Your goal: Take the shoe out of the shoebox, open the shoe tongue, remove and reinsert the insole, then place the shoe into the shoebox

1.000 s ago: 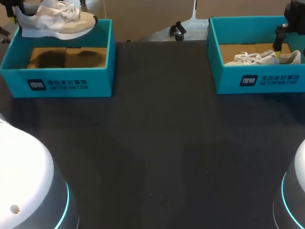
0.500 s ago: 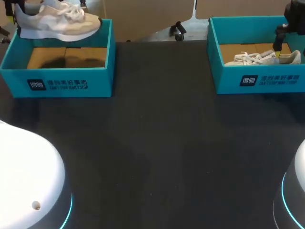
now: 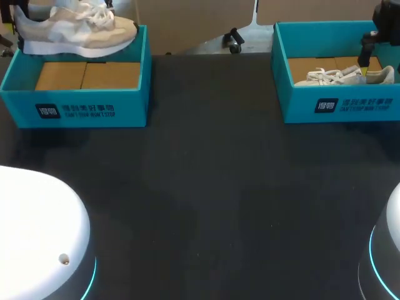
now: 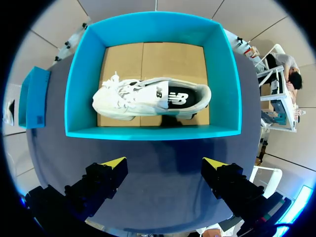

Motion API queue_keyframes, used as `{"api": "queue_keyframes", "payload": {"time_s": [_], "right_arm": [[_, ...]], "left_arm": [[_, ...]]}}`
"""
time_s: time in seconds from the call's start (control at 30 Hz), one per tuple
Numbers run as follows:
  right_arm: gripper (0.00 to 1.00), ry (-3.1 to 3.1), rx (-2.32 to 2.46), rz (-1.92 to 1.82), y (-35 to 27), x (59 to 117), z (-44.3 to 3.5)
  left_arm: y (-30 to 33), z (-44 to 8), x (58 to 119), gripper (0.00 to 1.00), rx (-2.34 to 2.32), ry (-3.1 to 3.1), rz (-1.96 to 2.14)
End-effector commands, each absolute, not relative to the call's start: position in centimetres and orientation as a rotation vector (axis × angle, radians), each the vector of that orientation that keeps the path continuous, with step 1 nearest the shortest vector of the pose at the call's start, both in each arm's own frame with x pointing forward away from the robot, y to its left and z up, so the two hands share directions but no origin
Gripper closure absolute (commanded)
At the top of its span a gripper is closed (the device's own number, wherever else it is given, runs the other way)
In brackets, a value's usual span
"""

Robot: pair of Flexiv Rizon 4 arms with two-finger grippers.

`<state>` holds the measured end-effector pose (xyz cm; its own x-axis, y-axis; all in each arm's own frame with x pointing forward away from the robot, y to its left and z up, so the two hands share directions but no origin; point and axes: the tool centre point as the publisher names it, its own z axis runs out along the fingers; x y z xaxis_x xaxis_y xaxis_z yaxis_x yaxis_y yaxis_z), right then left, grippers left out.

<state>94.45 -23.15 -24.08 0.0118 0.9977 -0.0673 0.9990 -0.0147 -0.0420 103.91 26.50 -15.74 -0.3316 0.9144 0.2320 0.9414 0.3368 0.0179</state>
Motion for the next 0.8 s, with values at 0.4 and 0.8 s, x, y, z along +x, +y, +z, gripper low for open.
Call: {"api": "queue_keyframes", "payload": {"time_s": [0.4,0.8], "right_arm": [[0.0,2.191,2.221,-0.119,-23.1,94.3,-24.0],[0.0,2.191,2.221,-0.119,-23.1,94.3,-24.0]], "left_arm": [[18.5,-15.4,91.2,1.0,-1.933,-2.432,-0.699],[13.5,-15.3,84.1,1.0,-1.995,-2.397,-0.628]]}}
